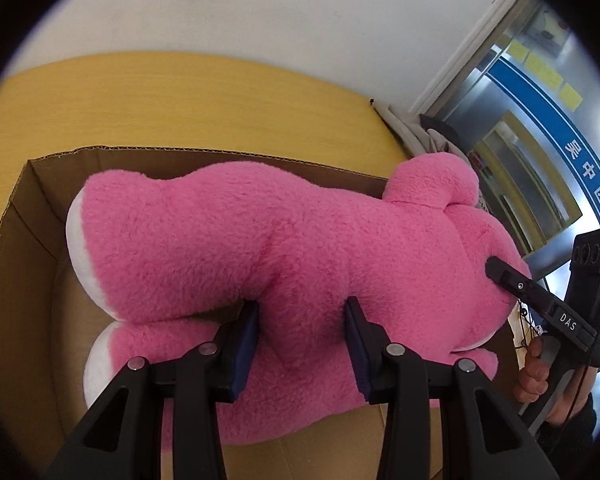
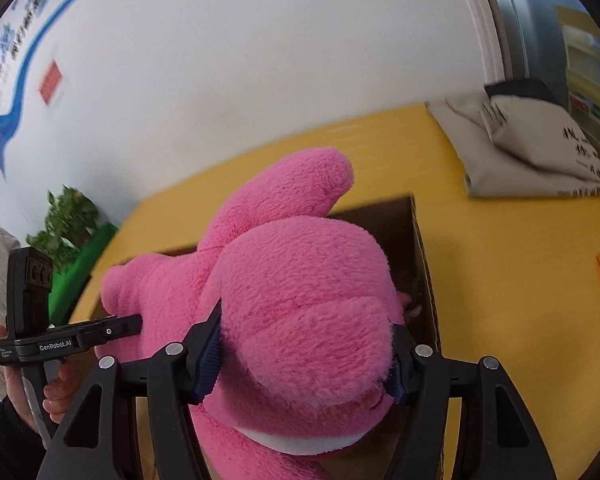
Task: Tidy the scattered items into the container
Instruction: 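Lower the pink bear into the box and open both grippers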
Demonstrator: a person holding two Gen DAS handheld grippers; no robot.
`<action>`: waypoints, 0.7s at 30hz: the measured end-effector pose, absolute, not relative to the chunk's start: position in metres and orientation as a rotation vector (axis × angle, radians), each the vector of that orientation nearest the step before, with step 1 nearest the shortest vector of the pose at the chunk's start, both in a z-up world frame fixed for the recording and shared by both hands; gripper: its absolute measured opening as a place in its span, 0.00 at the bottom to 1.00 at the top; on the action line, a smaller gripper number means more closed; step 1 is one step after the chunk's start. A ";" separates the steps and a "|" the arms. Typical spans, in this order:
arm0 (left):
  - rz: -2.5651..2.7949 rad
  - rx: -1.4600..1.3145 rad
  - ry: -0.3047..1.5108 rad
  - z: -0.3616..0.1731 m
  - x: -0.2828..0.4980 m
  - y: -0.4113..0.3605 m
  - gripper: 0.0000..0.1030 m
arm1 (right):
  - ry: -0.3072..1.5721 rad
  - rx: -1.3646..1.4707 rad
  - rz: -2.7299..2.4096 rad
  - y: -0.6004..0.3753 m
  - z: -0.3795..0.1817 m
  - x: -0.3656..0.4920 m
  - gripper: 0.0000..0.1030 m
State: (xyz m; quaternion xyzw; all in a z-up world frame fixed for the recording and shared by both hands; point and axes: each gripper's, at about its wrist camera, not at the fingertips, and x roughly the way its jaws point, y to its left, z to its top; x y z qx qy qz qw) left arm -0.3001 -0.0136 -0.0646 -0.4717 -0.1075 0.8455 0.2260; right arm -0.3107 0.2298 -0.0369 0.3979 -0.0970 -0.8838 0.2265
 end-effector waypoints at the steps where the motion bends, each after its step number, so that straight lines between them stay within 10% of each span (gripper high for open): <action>1: 2.329 -1.296 -0.282 -0.061 -0.295 -0.012 0.39 | -0.262 1.114 -2.436 0.231 -0.036 -0.308 0.67; 21: 2.537 -1.132 -0.076 0.030 -0.247 -0.035 0.55 | -0.126 1.056 -2.518 0.240 0.005 -0.262 1.00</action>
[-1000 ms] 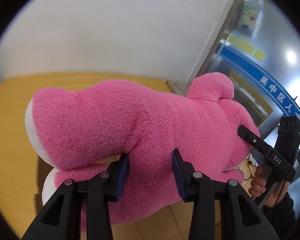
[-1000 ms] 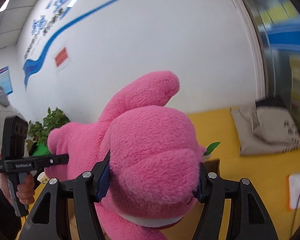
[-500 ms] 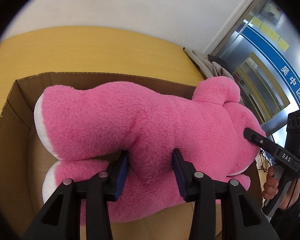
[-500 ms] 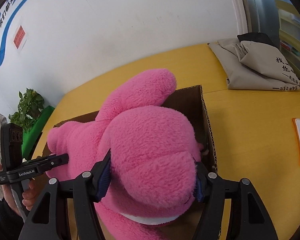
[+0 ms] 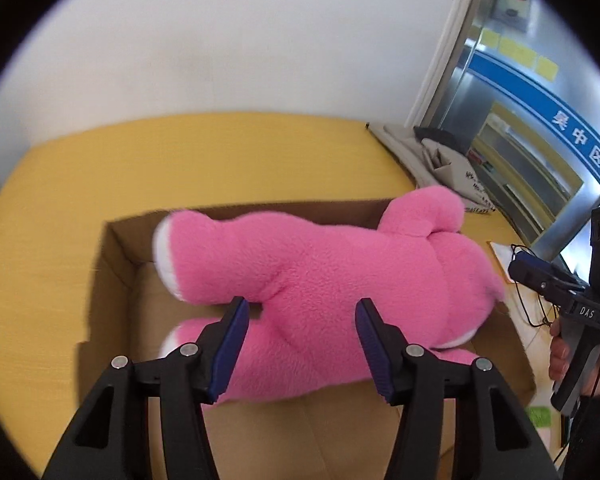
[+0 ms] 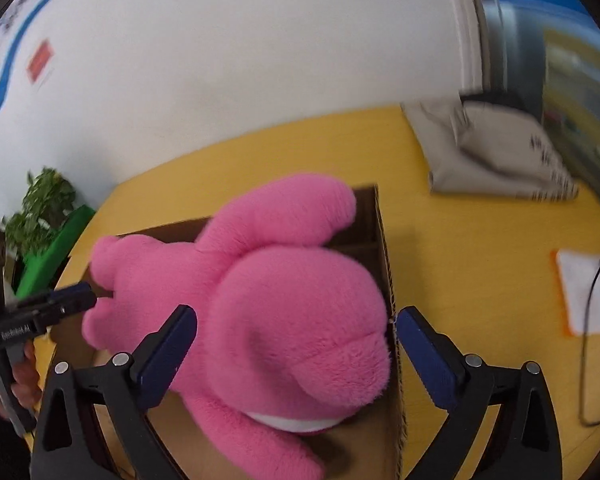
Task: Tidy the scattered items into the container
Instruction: 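Lower the pink bear into the box and open both grippers, then move both open grippers to the light blue plush bear beside the box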
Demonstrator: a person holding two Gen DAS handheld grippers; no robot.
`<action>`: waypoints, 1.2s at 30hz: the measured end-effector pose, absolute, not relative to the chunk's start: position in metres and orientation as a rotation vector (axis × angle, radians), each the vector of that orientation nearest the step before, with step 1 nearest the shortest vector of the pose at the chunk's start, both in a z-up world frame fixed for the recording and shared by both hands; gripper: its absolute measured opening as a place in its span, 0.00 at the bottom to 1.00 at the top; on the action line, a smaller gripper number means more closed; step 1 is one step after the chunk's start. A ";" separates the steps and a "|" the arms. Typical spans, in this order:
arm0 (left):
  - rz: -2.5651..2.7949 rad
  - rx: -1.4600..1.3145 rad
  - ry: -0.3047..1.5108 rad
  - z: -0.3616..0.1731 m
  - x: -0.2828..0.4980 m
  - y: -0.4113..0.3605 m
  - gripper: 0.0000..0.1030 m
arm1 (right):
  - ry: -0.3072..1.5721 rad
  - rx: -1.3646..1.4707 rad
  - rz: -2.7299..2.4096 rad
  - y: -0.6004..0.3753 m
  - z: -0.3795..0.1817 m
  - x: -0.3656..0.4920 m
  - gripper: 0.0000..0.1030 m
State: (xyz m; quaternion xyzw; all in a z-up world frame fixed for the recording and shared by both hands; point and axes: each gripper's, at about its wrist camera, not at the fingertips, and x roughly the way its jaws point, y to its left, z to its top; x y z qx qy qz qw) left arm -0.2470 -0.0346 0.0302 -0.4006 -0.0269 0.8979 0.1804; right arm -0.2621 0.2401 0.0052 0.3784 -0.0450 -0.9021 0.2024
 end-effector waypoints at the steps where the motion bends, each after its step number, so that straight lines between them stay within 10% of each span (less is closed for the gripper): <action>1: 2.568 -1.091 -0.070 0.043 -0.231 -0.041 0.57 | -0.121 1.013 -2.522 0.243 0.017 -0.251 1.00; 6: 2.687 -0.982 -0.058 0.089 -0.155 -0.060 0.76 | -0.129 0.831 -2.546 0.256 0.064 -0.187 1.00; 21: 2.860 -0.979 -0.065 0.090 0.017 -0.088 0.76 | 0.115 0.789 -2.584 0.258 0.054 -0.046 1.00; 36: 2.772 -1.011 -0.085 0.046 0.018 -0.079 0.76 | 0.147 0.887 -2.594 0.256 0.015 -0.006 1.00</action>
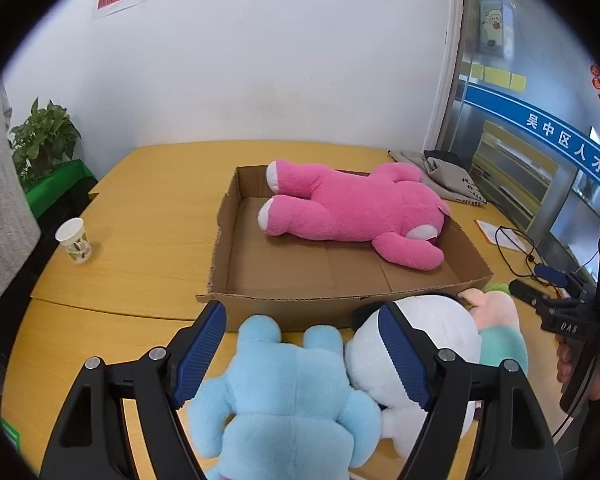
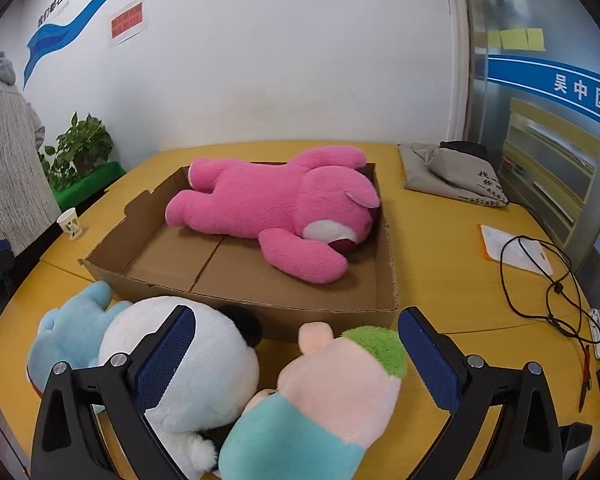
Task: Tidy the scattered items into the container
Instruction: 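Move both open grippers to the light blue plush bear beside the box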
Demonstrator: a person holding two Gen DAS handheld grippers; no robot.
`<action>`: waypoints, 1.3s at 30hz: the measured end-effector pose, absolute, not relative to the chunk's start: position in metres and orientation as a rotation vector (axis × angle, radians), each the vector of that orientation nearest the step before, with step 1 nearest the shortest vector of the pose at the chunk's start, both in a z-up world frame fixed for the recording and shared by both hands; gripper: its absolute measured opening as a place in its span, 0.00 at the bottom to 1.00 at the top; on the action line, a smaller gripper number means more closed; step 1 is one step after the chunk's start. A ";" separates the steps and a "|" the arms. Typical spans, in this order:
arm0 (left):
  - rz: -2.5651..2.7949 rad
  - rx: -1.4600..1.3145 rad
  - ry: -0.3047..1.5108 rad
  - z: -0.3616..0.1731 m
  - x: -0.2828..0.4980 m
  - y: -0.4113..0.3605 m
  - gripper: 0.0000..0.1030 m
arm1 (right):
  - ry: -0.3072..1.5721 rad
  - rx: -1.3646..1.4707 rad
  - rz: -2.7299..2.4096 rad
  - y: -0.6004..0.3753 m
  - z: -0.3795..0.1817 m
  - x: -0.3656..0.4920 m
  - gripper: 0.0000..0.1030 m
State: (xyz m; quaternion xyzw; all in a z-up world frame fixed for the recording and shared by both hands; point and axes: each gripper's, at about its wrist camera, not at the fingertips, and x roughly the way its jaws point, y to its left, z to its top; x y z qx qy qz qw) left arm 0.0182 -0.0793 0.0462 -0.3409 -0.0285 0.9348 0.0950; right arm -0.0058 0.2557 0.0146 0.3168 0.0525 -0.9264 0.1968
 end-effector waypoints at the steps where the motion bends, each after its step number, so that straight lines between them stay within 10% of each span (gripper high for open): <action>1: 2.754 -1.019 -0.090 0.041 0.014 -0.079 0.76 | 0.163 0.889 -2.594 0.253 0.012 -0.006 1.00; 39: 2.659 -1.104 -0.163 0.000 -0.004 -0.063 0.76 | 0.142 0.951 -2.625 0.244 -0.003 0.019 1.00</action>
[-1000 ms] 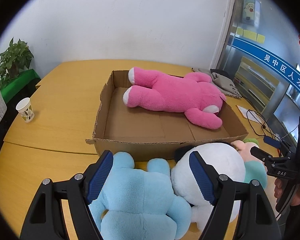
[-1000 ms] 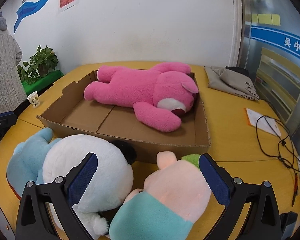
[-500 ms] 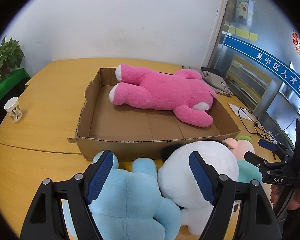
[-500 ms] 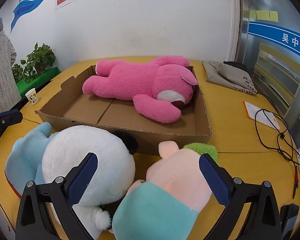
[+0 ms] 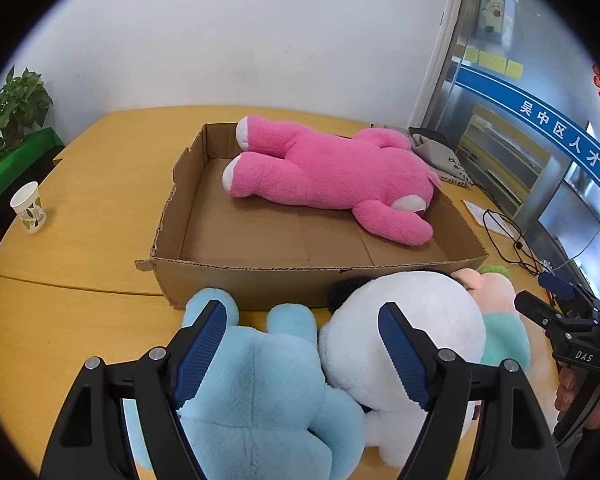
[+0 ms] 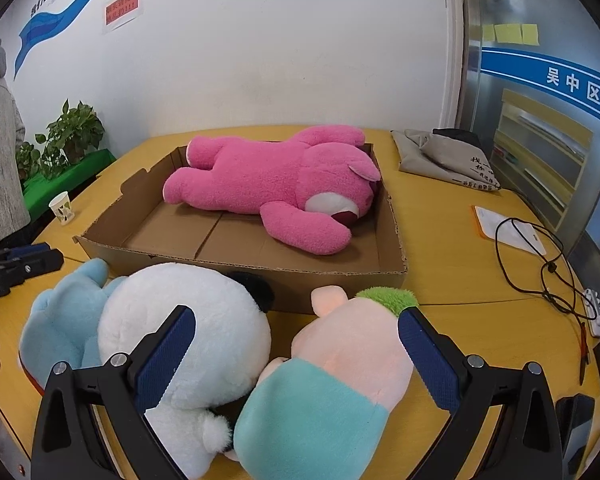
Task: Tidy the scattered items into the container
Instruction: 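Move both open grippers to the light blue plush bear beside the box, then close the left gripper on the light blue bear while the right gripper clamps it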
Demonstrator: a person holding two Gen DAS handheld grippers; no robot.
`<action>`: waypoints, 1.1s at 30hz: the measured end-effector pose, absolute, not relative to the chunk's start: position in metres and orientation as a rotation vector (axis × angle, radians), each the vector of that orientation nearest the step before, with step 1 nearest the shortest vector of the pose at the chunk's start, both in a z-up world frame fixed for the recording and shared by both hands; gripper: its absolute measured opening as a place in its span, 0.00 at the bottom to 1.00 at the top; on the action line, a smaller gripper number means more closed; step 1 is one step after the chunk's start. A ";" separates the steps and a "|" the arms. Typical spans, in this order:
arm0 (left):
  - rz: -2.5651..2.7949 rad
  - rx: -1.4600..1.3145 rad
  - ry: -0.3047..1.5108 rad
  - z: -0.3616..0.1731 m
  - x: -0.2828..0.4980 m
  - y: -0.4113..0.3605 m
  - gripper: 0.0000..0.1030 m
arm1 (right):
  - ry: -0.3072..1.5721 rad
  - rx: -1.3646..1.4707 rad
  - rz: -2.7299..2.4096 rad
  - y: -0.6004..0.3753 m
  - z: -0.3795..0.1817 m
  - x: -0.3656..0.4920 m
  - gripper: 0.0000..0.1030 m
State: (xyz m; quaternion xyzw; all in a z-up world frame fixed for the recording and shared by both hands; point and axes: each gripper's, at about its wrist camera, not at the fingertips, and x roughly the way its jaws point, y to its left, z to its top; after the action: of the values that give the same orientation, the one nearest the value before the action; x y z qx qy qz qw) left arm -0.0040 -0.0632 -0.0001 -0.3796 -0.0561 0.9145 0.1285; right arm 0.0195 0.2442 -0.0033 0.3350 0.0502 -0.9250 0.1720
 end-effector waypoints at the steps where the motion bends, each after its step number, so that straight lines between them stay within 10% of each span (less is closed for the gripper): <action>1: 2.657 -1.103 -0.166 0.000 -0.004 -0.063 0.76 | 0.137 0.951 -2.620 0.244 -0.003 0.020 1.00; 33: 2.660 -1.113 -0.249 -0.014 0.008 -0.114 0.76 | 0.160 0.939 -2.510 0.222 -0.010 0.021 1.00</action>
State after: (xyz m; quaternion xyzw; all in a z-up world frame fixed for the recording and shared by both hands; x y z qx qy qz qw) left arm 0.0076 -0.1143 -0.0139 -0.3815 -0.0852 0.9121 0.1233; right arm 0.0209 0.2221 -0.0104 0.3406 0.0580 -0.9107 0.2265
